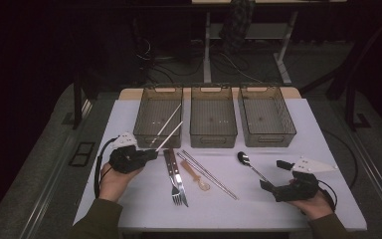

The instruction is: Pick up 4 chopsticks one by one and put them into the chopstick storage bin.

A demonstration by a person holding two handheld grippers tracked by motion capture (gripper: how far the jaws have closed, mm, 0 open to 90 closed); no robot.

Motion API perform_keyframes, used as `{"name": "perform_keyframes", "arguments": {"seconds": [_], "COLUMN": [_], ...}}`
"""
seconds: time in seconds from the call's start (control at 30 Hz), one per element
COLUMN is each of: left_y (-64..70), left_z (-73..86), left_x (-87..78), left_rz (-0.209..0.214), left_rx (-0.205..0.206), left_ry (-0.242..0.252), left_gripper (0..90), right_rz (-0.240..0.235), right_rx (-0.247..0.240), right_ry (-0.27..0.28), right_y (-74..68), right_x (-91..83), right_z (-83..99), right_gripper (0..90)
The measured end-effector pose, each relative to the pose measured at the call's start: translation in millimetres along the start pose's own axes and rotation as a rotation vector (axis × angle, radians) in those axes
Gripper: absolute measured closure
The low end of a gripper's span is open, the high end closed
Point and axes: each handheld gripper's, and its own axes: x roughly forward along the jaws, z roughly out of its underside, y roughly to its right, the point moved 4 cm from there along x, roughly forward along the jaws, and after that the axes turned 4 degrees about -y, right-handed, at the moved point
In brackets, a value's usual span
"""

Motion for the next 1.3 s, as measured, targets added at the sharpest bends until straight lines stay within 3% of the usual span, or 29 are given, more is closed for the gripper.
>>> {"name": "perform_keyframes", "arguments": {"seconds": [0.43,0.77,1.3], "left_y": [-5.1,-11.4,-39.4], "left_z": [-26.4,-50.0,-80.5], "left_x": [2.3,11.4,27.2], "left_rz": [-0.018,-0.029,-0.061], "left_rx": [0.006,0.015,-0.028], "left_ry": [0.044,0.05,0.084], "left_gripper": [83.4,83.4,83.4], "right_rz": [-0.002,0.0,-0.001], "right_rx": [0.003,0.009,0.011], "right_ry": [0.0,0.004,0.006], "right_y": [0.1,0.3,0.7], "right_x": [0.7,-0.2,-0.2], "right_z": [0.5,0.4,0.5], "right_gripper": [2.0,2.0,2.0]}}
